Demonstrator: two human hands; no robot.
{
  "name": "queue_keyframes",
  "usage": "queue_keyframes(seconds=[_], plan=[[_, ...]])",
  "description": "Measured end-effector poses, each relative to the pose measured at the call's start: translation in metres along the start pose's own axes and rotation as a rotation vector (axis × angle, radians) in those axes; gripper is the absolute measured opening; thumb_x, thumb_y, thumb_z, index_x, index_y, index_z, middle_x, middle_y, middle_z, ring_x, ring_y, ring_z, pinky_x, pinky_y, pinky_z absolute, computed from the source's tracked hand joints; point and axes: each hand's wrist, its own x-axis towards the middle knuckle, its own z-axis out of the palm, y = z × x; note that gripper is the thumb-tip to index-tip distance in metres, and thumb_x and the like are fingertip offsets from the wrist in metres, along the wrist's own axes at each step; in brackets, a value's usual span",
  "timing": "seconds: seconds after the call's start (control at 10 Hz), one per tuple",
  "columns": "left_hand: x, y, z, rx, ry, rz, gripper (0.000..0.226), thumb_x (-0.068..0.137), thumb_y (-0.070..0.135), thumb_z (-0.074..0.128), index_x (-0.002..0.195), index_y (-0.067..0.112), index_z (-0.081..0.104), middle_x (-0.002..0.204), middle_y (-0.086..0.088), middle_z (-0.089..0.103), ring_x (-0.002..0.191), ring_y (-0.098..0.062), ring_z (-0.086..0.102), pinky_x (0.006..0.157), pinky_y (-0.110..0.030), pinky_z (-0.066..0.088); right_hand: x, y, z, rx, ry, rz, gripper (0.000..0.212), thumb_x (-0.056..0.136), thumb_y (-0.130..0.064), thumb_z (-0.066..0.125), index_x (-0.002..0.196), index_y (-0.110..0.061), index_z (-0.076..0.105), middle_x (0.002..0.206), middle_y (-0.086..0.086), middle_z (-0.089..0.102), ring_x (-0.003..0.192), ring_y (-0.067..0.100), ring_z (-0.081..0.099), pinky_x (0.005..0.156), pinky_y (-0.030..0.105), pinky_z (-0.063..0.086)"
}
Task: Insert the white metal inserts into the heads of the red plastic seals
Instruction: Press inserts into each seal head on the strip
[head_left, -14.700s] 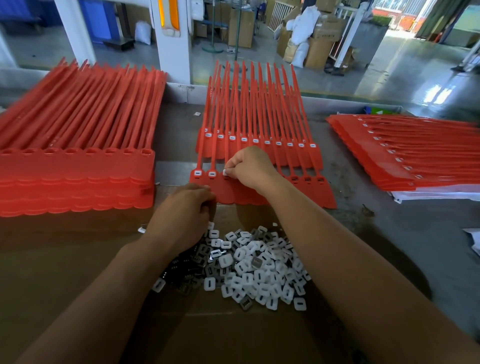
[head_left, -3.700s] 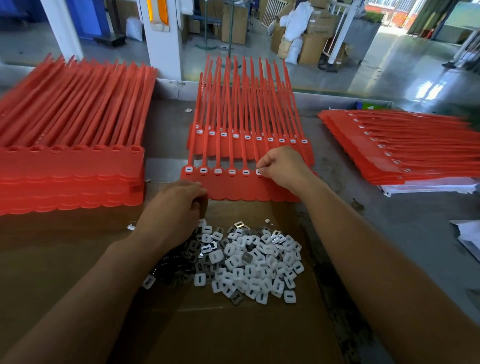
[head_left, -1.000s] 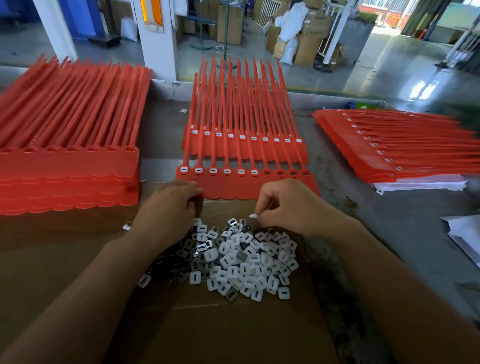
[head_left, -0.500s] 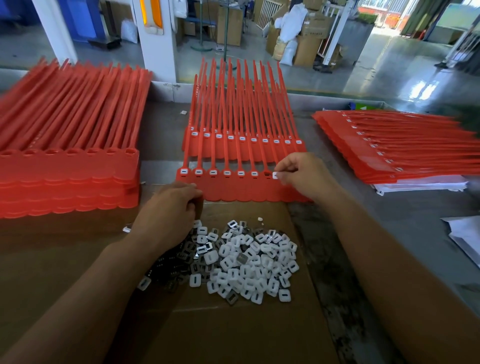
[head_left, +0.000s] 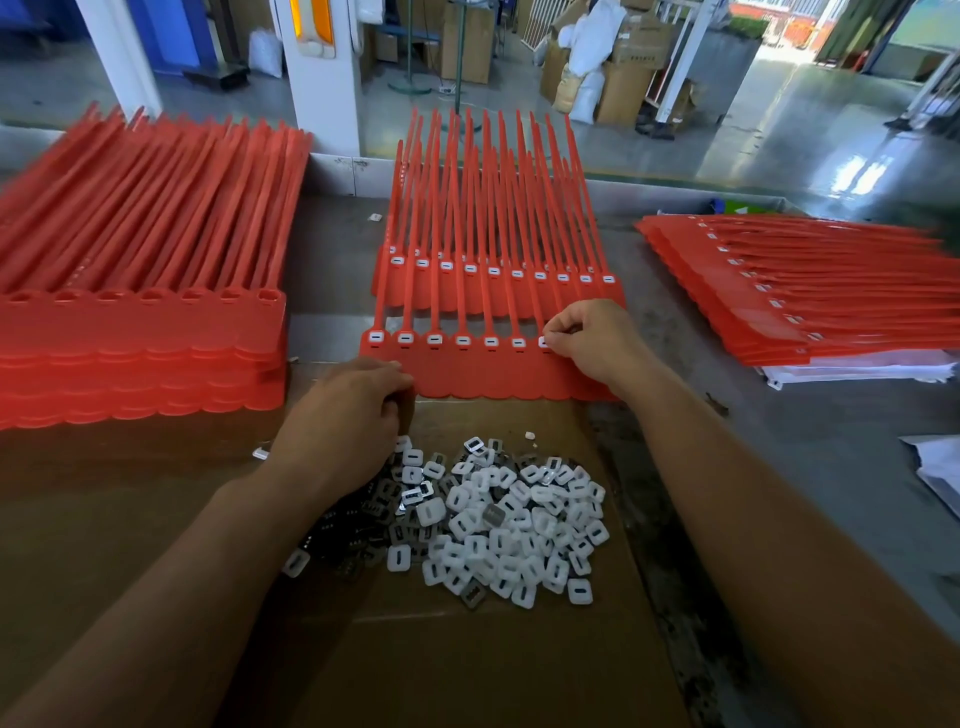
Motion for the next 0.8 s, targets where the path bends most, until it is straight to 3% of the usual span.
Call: queue_keyframes(seconds=[0.1, 0.3, 0.4, 0.5, 0.6, 0.7, 0.8], plan=[[0.000, 0.001, -0.001, 0.002, -0.005, -0.004, 0.039, 0.088, 0.004, 0.045, 0.123, 0.014, 0.058, 0.136, -0.001, 0.048, 0.125, -0.016, 0.042, 0.104, -0.027, 0.028, -0.001, -0.002, 0.000, -0.053, -0.003, -0.028, 0.026, 0.087, -0.012, 0.060, 0.065, -0.024, 0.056, 0.079, -0.009, 0.055, 0.076, 0.006, 0.049, 0.071, 0.025, 0.039], [0.000, 0.001, 0.000, 0.004, -0.008, -0.007, 0.039, 0.088, 0.003, 0.044, 0.124, 0.014, 0.057, 0.137, 0.000, 0.048, 0.125, -0.016, 0.042, 0.103, -0.027, 0.029, 0.003, -0.008, 0.002, -0.076, 0.010, 0.010, 0.007, 0.085, -0.011, 0.063, 0.080, -0.013, 0.068, 0.097, 0.004, 0.067, 0.090, 0.017, 0.057, 0.078, 0.030, 0.045], [0.000, 0.001, 0.000, 0.001, 0.000, -0.005, 0.039, 0.088, 0.003, 0.045, 0.123, 0.013, 0.058, 0.136, -0.001, 0.049, 0.125, -0.016, 0.042, 0.103, -0.026, 0.028, 0.005, -0.012, -0.002, -0.057, -0.001, 0.072, 0.013, 0.081, -0.007, 0.066, 0.071, -0.015, 0.065, 0.090, 0.003, 0.066, 0.088, 0.017, 0.057, 0.074, 0.029, 0.043], [0.000, 0.001, 0.000, -0.002, 0.001, -0.004, 0.039, 0.088, 0.003, 0.045, 0.123, 0.014, 0.058, 0.136, -0.001, 0.049, 0.125, -0.015, 0.041, 0.103, -0.026, 0.028, 0.011, -0.015, -0.005, -0.053, -0.041, 0.126, 0.007, 0.077, -0.006, 0.070, 0.083, -0.004, 0.069, 0.098, 0.011, 0.067, 0.097, 0.025, 0.059, 0.082, 0.033, 0.047], [0.000, 0.001, 0.000, -0.004, 0.004, -0.002, 0.039, 0.088, 0.003, 0.045, 0.123, 0.014, 0.058, 0.136, 0.000, 0.049, 0.125, -0.015, 0.041, 0.102, -0.025, 0.028, 0.017, -0.018, -0.006, -0.073, -0.089, 0.183, 0.026, 0.077, -0.007, 0.070, 0.102, 0.000, 0.067, 0.112, 0.015, 0.063, 0.109, 0.030, 0.056, 0.094, 0.037, 0.046], [0.000, 0.001, 0.000, -0.010, 0.007, 0.002, 0.038, 0.088, 0.002, 0.045, 0.122, 0.012, 0.059, 0.135, -0.001, 0.050, 0.125, -0.015, 0.042, 0.103, -0.026, 0.028, 0.018, -0.019, -0.006, -0.090, -0.101, 0.191, 0.027, 0.077, -0.009, 0.071, 0.102, 0.000, 0.067, 0.114, 0.014, 0.062, 0.110, 0.029, 0.054, 0.096, 0.039, 0.045], [0.000, 0.000, 0.001, -0.014, 0.003, -0.002, 0.038, 0.088, 0.002, 0.045, 0.122, 0.012, 0.059, 0.135, -0.001, 0.049, 0.125, -0.015, 0.042, 0.103, -0.026, 0.028, 0.012, -0.014, -0.003, -0.019, -0.045, 0.153, 0.003, 0.079, -0.005, 0.068, 0.081, -0.005, 0.067, 0.099, 0.008, 0.064, 0.099, 0.024, 0.057, 0.085, 0.033, 0.046]])
